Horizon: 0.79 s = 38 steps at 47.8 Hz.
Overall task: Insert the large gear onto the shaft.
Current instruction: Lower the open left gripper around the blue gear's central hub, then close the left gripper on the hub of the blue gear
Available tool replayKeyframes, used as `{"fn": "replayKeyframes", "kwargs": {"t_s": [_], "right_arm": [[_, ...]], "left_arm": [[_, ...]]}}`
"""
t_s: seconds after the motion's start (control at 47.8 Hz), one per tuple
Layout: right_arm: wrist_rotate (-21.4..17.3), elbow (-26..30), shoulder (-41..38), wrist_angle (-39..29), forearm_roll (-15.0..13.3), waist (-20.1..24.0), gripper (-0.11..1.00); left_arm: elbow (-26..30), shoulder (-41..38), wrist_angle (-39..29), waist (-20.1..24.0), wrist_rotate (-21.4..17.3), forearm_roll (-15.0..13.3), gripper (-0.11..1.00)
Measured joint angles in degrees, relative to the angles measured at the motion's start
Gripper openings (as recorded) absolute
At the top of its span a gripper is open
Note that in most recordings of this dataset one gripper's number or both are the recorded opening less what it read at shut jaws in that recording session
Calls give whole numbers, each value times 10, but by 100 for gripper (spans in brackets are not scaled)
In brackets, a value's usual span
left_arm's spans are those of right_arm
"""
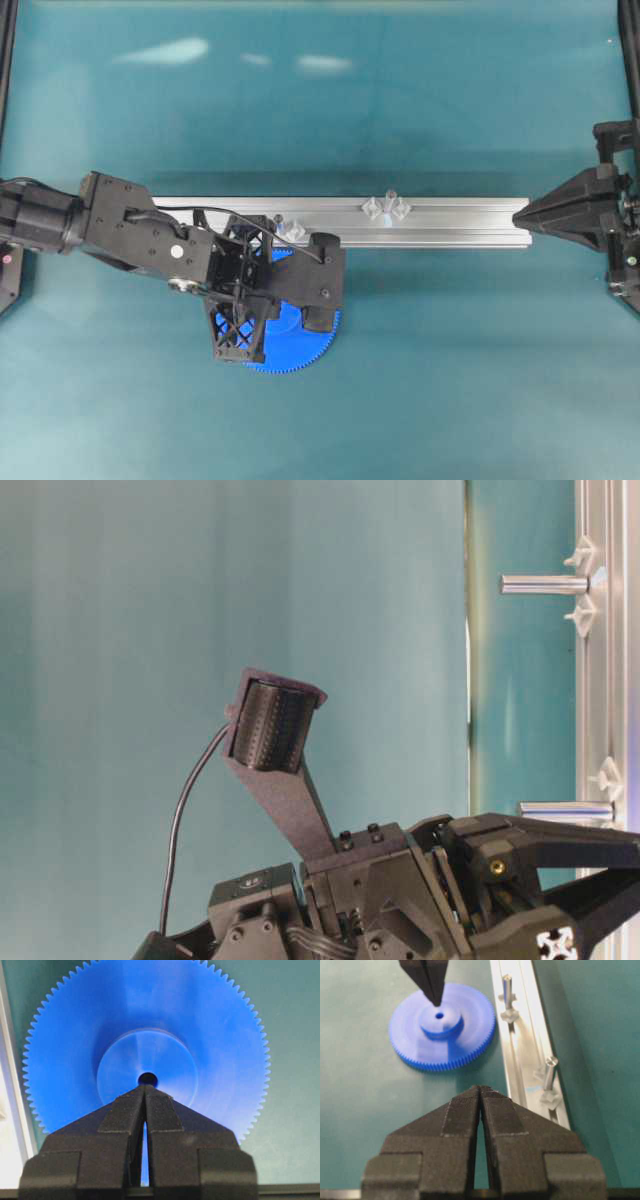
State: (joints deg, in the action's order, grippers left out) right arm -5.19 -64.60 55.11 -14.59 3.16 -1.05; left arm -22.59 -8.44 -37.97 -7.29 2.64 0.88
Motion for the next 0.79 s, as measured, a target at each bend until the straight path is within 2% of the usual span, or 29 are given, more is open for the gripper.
{"fn": "replayKeyframes", "kwargs": {"t_s": [0.794], "right_arm": [[0,-4,6,4,0,0,11]], "left_arm": [[10,-9,2,0,-1,0,0]]}}
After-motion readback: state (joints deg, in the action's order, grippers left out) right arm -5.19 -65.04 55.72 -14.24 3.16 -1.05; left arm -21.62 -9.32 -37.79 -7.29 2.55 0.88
